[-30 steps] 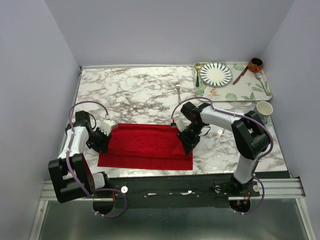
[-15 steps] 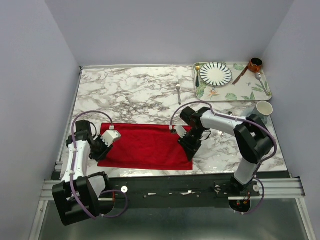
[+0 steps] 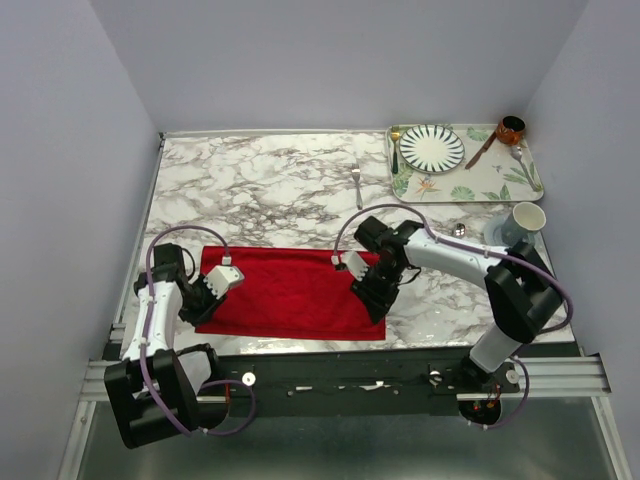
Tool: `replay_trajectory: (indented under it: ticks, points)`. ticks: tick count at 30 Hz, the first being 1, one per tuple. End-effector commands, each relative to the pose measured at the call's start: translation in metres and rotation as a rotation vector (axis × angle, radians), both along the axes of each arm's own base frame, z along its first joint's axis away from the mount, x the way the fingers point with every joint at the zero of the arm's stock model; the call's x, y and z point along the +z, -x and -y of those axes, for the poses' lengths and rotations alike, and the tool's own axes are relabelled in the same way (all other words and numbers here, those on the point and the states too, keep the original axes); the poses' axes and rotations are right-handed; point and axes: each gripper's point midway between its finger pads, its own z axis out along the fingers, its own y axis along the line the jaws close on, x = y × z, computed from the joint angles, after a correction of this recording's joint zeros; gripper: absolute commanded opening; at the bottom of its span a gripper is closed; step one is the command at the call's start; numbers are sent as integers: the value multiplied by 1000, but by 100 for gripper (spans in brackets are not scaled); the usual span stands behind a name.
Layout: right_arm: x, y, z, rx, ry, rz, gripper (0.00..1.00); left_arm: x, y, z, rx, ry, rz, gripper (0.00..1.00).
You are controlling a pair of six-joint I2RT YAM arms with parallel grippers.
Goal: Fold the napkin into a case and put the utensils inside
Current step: Fold and flatten the napkin at the center of the board.
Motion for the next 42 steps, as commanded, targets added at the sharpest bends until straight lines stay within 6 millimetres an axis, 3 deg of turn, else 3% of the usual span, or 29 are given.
replay_trajectory:
  ticks: [1,11,21,28,33,38,42]
  points:
    - [-6,-3,-8,124,10,170,41,-7,4,1,-9,3,-30,33]
    - [-30,-37,-15,105,170,211,39,-10,-6,1,51,33,-67,36]
    - [-49,-70,9,57,303,157,37,-2,-33,9,120,120,-89,35]
    - [-37,-106,17,-3,251,177,36,5,-52,21,140,176,-88,29]
    - [-5,-97,3,23,125,167,38,13,-59,35,102,191,-57,28]
    - [24,-88,4,75,23,253,40,14,-55,43,50,155,-24,26]
    - [21,-70,14,132,-17,264,40,12,-51,50,25,136,-25,20]
